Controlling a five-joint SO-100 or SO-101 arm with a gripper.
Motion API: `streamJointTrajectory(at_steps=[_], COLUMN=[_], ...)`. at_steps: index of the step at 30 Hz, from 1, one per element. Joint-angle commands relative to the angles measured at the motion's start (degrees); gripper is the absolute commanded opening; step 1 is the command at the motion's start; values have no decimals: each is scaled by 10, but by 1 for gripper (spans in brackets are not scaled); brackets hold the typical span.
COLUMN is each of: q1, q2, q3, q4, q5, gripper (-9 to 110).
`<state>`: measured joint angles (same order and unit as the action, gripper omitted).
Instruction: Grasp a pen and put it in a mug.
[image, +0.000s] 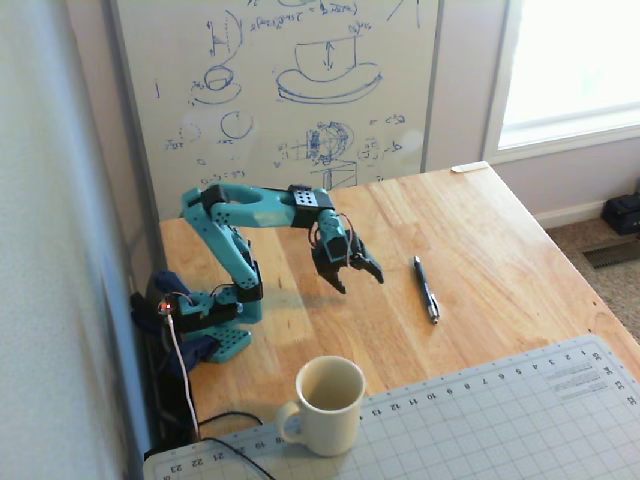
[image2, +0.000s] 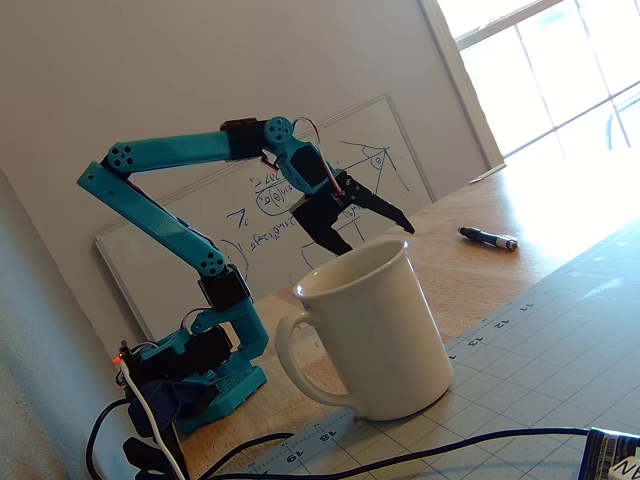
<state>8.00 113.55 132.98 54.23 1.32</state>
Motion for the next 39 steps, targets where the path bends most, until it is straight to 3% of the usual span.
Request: streamJointTrajectory(at_steps=[1,21,39], q1=[12,5,-20], q2=[-66,-392,-530], q3=[-127,-483,-574], q4=[-9,-8,-10], q5=[2,7,7], gripper=[33,32,33])
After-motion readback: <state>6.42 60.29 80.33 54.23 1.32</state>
